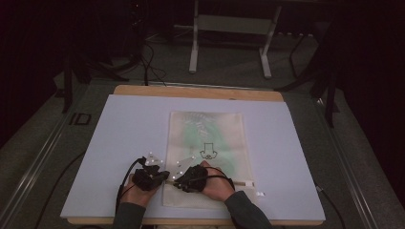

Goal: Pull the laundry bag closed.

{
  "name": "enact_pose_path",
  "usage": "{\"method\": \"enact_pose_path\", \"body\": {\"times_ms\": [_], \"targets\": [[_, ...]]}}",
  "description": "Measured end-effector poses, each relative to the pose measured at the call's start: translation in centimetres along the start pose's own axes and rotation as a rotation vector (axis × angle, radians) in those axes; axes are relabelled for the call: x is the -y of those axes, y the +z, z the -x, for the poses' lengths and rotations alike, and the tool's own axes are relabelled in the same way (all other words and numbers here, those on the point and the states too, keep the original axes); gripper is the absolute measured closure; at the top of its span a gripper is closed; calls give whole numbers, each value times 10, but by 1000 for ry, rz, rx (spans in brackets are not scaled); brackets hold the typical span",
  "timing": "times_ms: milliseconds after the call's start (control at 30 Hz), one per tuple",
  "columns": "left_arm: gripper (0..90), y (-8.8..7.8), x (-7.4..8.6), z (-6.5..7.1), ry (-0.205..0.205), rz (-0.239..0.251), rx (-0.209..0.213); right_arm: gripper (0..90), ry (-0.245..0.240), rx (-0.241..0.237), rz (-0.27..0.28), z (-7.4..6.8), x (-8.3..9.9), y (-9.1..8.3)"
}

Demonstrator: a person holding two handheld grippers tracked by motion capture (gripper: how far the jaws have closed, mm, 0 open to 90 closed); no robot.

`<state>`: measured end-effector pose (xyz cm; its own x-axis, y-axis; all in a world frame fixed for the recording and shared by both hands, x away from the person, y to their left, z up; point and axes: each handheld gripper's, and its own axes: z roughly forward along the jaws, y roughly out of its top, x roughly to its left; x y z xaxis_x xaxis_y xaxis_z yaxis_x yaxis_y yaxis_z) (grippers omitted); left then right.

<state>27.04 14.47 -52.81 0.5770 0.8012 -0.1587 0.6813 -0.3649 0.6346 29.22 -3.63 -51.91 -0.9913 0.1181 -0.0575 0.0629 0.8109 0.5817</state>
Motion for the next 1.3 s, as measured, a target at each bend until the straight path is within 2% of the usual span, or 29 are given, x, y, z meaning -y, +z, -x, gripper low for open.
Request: {"method": "enact_pose_path", "body": {"times_ms": [333,1300], "targets": [[896,0,0,0,1,0,0,821,-24,19,-28,-3,1,-3],[895,0,0,1,2,0,-2,822,-35,29,-42,-5,10,-13]]}}
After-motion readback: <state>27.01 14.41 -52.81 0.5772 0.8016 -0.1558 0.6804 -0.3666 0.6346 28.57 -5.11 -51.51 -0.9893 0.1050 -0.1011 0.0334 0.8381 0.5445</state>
